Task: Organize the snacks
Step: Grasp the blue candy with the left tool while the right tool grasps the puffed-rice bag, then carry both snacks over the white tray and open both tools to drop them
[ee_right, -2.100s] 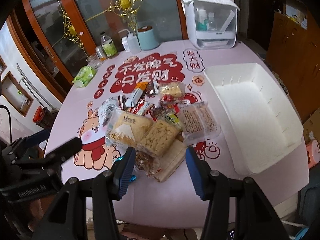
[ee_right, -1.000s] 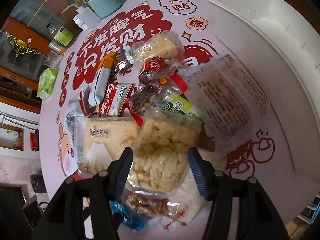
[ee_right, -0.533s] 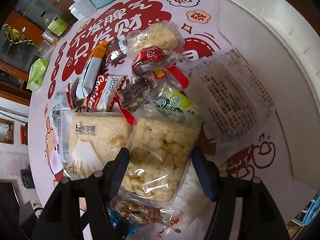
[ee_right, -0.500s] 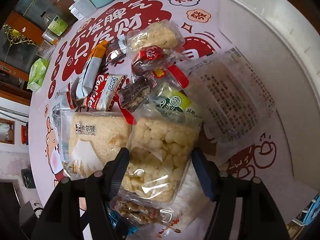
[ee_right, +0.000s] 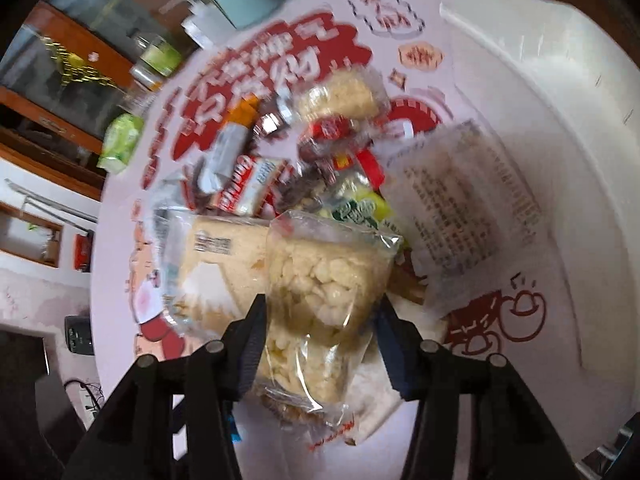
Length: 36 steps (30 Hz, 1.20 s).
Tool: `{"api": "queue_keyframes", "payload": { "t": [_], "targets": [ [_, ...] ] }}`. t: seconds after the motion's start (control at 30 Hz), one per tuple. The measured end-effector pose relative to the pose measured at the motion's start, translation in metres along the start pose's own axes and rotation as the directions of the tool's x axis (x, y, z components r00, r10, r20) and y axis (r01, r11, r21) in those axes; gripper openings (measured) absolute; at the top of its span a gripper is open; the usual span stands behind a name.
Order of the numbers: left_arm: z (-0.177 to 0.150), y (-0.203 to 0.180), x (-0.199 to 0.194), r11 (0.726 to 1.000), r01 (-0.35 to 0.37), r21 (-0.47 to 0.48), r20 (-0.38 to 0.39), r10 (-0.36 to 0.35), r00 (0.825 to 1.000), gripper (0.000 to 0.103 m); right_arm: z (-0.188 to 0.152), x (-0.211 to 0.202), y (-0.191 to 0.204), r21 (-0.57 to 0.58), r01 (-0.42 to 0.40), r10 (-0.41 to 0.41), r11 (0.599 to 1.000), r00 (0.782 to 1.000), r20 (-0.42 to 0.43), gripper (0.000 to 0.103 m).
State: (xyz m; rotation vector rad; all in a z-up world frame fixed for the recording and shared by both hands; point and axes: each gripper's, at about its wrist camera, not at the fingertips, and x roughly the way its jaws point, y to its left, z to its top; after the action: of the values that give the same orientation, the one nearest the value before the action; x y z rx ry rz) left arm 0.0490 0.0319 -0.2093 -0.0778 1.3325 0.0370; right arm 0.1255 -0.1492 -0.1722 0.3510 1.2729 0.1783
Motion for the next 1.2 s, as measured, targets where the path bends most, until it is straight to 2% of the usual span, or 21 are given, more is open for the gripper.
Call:
{"api": "queue_keyframes", "payload": {
  "t": [0.2, 0.27, 0.47, 0.67, 0.7, 0.8, 0.93, 1.0, 1.07, 1.2],
  "targets": [
    [0.001, 0.011, -0.045, 1.0, 0.005, -0.013, 0.075, -0.004, 0.997, 0.029, -0.007, -0.05, -0.006, -0.045, -0.048, 0.052, 0.998, 0.995, 0.089, 0.052],
    [0.003, 0.008, -0.066, 1.0, 0.009, -0.002, 0.121, -0.009, 0.993, 0.029, -0.008, -0.07, -0.01, -0.056, -0.047, 0.055, 0.997, 0.989, 0.135, 0.052],
    [0.037, -0.018, -0.117, 0.995, 0.046, 0.083, 0.23, -0.064, 0.971, 0.029, -0.011, -0.132, -0.039, -0.033, -0.014, 0.023, 0.999, 0.957, 0.289, 0.052],
    [0.066, -0.092, -0.158, 0.966, 0.098, 0.24, 0.304, -0.171, 0.937, 0.029, -0.011, -0.185, -0.072, 0.027, 0.081, -0.085, 0.996, 0.895, 0.438, 0.052],
    [0.071, -0.108, -0.166, 0.956, 0.104, 0.275, 0.316, -0.192, 0.929, 0.029, -0.01, -0.194, -0.08, 0.045, 0.112, -0.12, 0.993, 0.877, 0.465, 0.052],
    [0.084, -0.149, -0.178, 0.932, 0.111, 0.344, 0.341, -0.235, 0.91, 0.029, -0.006, -0.206, -0.099, 0.094, 0.173, -0.196, 0.98, 0.839, 0.508, 0.052],
    [0.103, -0.209, -0.189, 0.898, 0.112, 0.425, 0.366, -0.284, 0.886, 0.029, 0.0, -0.21, -0.127, 0.17, 0.222, -0.28, 0.96, 0.801, 0.529, 0.052],
    [0.11, -0.232, -0.188, 0.887, 0.101, 0.45, 0.374, -0.29, 0.881, 0.029, 0.005, -0.205, -0.143, 0.207, 0.241, -0.315, 0.948, 0.794, 0.52, 0.052],
    [0.116, -0.256, -0.183, 0.874, 0.085, 0.478, 0.377, -0.292, 0.879, 0.029, 0.006, -0.198, -0.158, 0.235, 0.246, -0.335, 0.94, 0.797, 0.503, 0.053],
    [0.122, -0.293, -0.159, 0.855, 0.044, 0.517, 0.367, -0.269, 0.891, 0.029, 0.012, -0.177, -0.185, 0.274, 0.259, -0.363, 0.926, 0.812, 0.458, 0.053]
  ]
}}
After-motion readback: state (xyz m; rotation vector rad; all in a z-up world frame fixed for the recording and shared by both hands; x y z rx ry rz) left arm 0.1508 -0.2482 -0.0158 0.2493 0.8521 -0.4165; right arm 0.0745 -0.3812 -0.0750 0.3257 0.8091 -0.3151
